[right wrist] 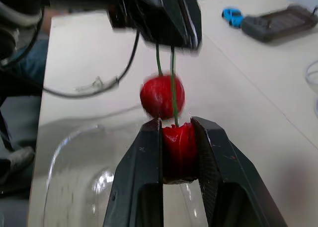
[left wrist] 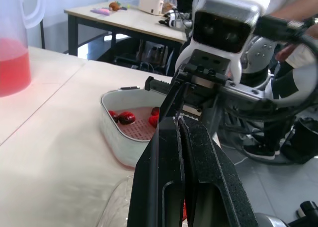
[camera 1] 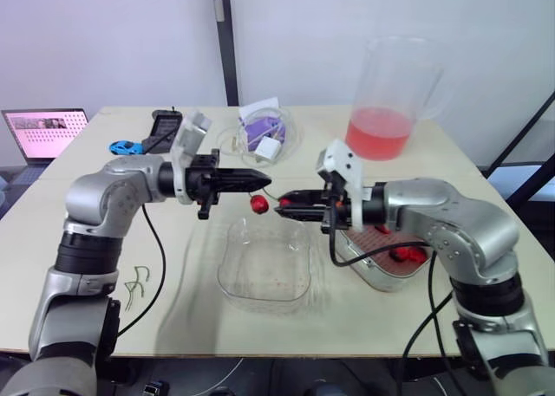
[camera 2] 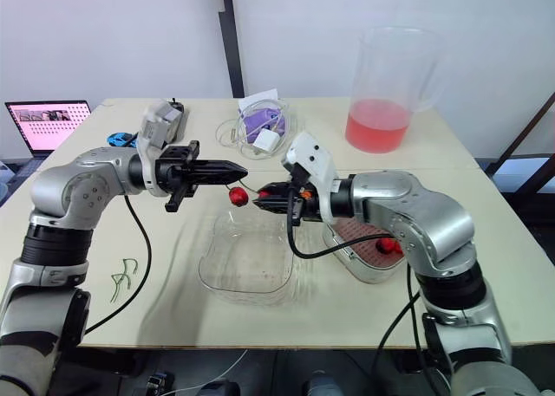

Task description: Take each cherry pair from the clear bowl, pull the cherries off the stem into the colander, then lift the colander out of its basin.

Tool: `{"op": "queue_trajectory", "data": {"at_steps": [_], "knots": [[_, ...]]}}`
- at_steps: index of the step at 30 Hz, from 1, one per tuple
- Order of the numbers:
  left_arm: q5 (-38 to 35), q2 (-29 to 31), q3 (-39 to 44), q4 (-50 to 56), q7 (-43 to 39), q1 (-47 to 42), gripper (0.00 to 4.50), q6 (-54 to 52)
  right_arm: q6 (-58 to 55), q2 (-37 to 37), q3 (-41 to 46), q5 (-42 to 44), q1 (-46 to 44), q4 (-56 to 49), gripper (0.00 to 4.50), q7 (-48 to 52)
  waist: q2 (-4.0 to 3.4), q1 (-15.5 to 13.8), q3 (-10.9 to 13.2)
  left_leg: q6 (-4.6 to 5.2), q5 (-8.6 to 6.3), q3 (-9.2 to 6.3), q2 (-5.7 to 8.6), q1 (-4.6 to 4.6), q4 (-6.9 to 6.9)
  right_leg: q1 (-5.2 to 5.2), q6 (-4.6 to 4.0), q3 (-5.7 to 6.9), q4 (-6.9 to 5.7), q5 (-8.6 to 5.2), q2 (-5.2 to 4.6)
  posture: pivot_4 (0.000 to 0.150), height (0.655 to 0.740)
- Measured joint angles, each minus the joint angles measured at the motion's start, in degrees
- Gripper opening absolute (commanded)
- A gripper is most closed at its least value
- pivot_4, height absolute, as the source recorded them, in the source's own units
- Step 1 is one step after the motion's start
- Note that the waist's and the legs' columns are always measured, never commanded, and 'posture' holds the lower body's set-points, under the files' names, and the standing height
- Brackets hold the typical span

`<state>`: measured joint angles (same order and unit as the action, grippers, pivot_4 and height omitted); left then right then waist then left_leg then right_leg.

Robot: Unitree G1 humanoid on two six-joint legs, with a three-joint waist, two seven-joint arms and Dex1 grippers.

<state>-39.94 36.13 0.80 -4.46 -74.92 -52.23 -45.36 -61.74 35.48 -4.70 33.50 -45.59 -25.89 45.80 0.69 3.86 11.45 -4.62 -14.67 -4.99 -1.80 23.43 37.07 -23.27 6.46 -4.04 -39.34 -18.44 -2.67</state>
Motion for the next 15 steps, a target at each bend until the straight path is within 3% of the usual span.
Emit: {"op": "queue_trajectory", "data": {"at_steps": [6,15], "knots": [[-0.04,0.2,0.25,0.0,0.15,-0.01,0.0,0.16,-1.01,7.92,2.13,2.36,3.82,0.07,0.89,3.23,0.0,-0.12,0.01,0.01,-0.01,0.02,0.0,0.02,0.01,0.0,0.0,-0.01,0.02,0.0,0.0,0.15,0.7332],[-0.3,0.06,0.68,2.39,1.42,3.69,0.0,0.79,-11.03,4.8,21.89,18.89,-9.0,11.42,0.89,-1.74,-0.01,-0.25,0.01,0.02,-0.01,0.02,-0.01,0.01,0.0,0.02,0.0,-0.01,0.02,0.0,-0.01,0.15,0.7332]]}}
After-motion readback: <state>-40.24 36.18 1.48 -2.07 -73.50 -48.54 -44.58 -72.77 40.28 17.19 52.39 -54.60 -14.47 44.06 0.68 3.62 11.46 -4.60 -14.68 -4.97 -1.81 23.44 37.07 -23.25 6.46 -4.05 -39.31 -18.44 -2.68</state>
